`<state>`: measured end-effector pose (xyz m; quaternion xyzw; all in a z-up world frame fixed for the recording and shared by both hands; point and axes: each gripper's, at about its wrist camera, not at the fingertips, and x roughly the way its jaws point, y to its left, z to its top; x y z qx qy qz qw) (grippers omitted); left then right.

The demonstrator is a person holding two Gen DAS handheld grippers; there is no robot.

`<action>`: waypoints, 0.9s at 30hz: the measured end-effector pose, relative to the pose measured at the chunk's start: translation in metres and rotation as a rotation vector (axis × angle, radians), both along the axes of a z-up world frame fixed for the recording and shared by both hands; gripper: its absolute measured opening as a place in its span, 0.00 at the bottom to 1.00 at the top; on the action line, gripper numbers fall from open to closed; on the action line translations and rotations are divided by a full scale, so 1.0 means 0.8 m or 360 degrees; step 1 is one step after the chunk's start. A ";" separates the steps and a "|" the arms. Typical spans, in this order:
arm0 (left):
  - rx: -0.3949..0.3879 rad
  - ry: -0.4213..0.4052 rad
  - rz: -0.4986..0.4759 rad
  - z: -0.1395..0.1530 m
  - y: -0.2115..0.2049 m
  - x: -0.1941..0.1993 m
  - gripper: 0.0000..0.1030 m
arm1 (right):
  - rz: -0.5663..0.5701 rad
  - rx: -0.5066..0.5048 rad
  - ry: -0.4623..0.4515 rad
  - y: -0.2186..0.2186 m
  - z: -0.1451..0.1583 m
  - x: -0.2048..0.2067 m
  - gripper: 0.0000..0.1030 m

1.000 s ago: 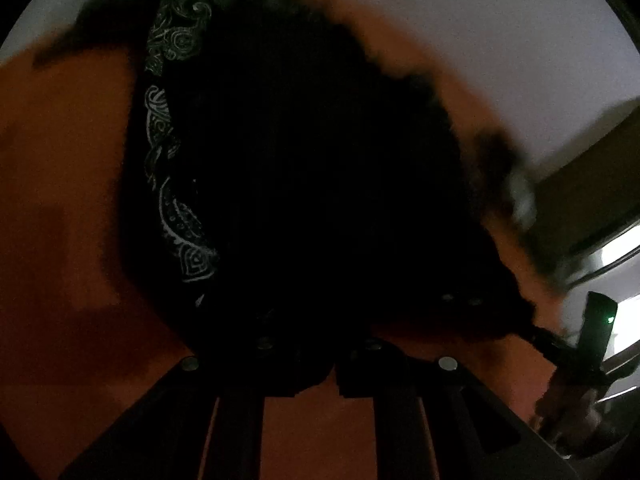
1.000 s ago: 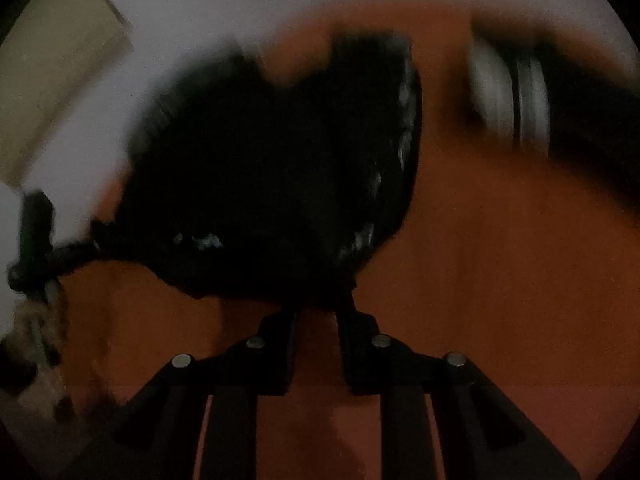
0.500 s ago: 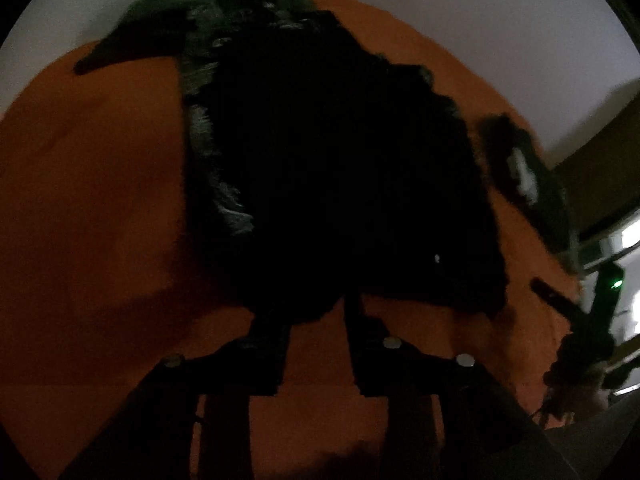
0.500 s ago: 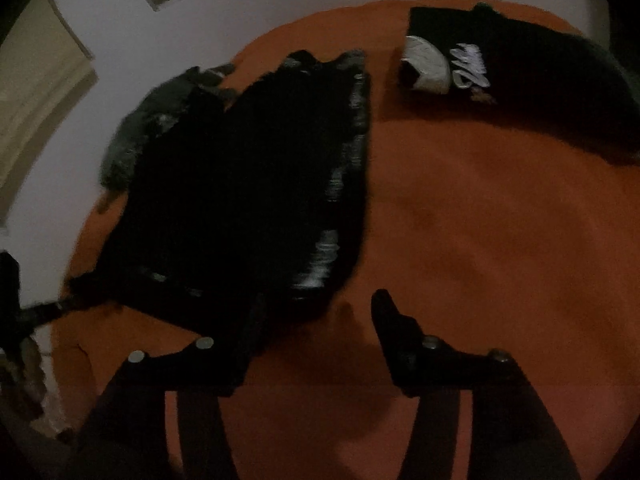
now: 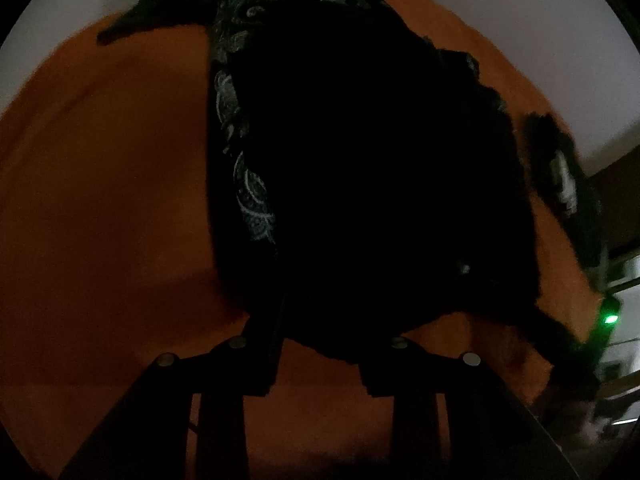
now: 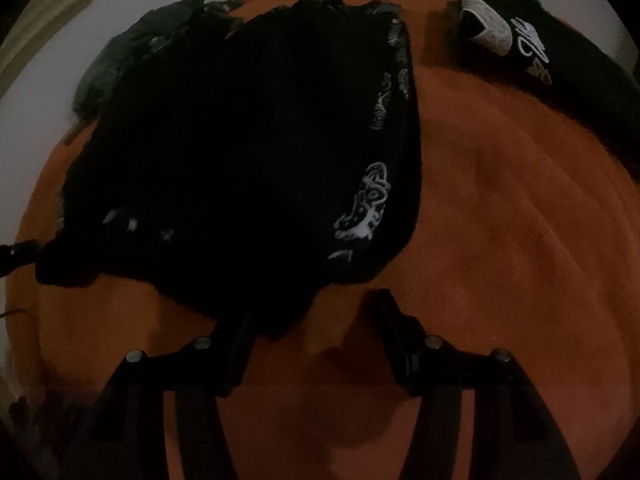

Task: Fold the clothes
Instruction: 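Lay the dark garment flat on the bed with both grippers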

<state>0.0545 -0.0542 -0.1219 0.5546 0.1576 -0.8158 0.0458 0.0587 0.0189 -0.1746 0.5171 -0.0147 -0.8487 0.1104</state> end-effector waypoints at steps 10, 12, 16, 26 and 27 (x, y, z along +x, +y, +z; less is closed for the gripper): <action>0.0055 0.0036 -0.0159 -0.004 0.045 -0.003 0.33 | -0.0233 -0.0072 0.0277 0.051 0.039 0.046 0.07; 0.0062 0.0017 -0.0186 -0.007 0.052 -0.004 0.32 | -0.0254 -0.0092 0.0147 0.066 0.015 0.046 0.08; 0.0177 0.0198 -0.0206 0.013 0.051 -0.001 0.33 | -0.0230 -0.0088 0.0130 0.075 0.009 0.052 0.16; -0.0087 0.0064 -0.0410 -0.018 0.093 -0.008 0.33 | -0.0194 0.0000 0.0154 0.074 0.014 0.059 0.29; -0.0126 0.0059 -0.0427 -0.020 0.095 -0.008 0.33 | -0.0193 -0.0001 0.0150 0.074 0.013 0.055 0.29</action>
